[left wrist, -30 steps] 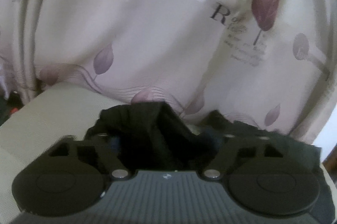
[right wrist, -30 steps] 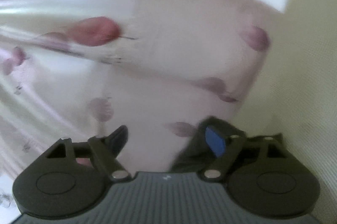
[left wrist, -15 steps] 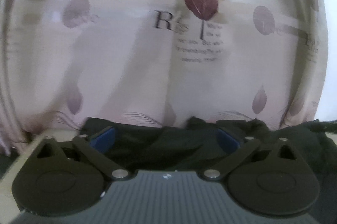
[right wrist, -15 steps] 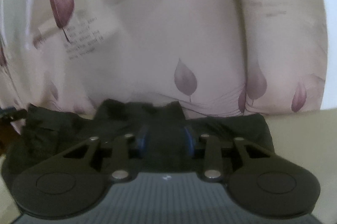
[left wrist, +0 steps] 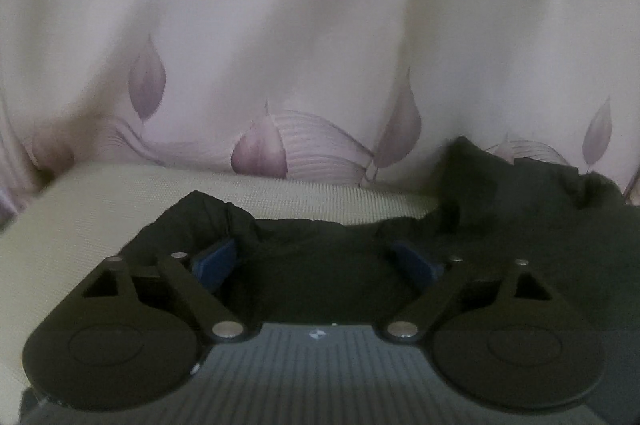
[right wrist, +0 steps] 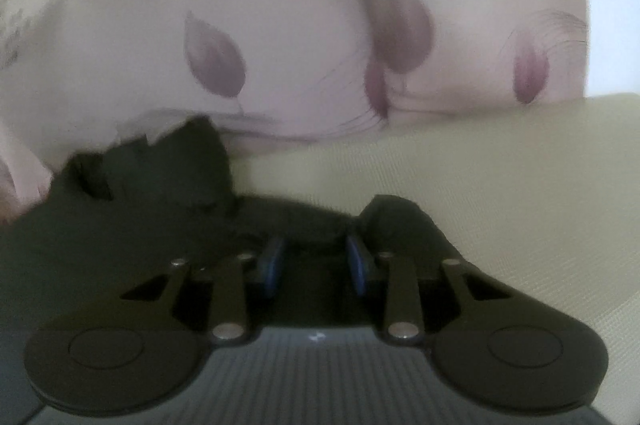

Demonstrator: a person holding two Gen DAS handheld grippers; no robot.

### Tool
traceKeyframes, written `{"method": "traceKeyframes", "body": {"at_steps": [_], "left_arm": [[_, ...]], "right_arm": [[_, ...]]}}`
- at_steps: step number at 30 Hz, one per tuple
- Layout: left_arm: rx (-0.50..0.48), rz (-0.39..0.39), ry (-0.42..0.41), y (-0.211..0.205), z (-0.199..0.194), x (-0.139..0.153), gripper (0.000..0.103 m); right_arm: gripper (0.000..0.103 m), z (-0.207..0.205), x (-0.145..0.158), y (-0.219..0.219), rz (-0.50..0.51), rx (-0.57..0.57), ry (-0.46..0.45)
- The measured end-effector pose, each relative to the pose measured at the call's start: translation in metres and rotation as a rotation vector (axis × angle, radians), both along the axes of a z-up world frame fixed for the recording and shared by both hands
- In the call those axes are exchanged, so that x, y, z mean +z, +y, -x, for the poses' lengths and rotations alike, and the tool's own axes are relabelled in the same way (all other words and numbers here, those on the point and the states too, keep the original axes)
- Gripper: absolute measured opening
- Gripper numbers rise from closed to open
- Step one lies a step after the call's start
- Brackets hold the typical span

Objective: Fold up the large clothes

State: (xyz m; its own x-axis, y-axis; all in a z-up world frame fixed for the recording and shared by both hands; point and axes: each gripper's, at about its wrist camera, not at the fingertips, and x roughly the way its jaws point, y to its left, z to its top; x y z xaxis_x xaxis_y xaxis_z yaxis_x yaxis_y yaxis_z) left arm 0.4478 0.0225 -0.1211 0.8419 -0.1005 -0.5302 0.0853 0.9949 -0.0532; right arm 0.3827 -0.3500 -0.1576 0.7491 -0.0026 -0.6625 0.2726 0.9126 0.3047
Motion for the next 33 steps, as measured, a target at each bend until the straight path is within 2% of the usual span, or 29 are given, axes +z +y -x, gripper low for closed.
{"method": "traceKeyframes", "body": {"at_steps": [3, 6, 11, 19, 24, 29, 33], "left_arm": [[-0.002, 0.047, 0.004, 0.010, 0.002, -0.008, 0.091], [-0.005, 0.084, 0.021, 0.017, 0.000, -0.013, 0.093], [0.003, 0.076, 0.042, 0.014, 0.002, -0.012, 0.093], [0.007, 0.082, 0.059, 0.013, -0.001, -0.009, 0.094], [0.008, 0.094, 0.061, 0.015, -0.003, -0.009, 0.094], [0.025, 0.056, 0.070, 0.010, -0.002, -0.007, 0.095], [0.044, -0.007, 0.067, 0.002, 0.000, -0.004, 0.098]], "right_arm": [[0.031, 0.002, -0.006, 0.008, 0.056, -0.010, -0.024], [0.031, 0.002, -0.009, 0.003, 0.028, -0.016, -0.046], [0.031, 0.001, -0.007, 0.012, 0.097, -0.013, -0.024], [0.031, 0.000, -0.007, 0.008, 0.077, -0.019, -0.020], [0.031, -0.001, -0.008, 0.010, 0.099, -0.021, -0.015], [0.031, -0.003, -0.006, 0.012, 0.111, -0.020, -0.009], [0.035, 0.001, 0.011, 0.014, 0.143, -0.050, 0.016]]}}
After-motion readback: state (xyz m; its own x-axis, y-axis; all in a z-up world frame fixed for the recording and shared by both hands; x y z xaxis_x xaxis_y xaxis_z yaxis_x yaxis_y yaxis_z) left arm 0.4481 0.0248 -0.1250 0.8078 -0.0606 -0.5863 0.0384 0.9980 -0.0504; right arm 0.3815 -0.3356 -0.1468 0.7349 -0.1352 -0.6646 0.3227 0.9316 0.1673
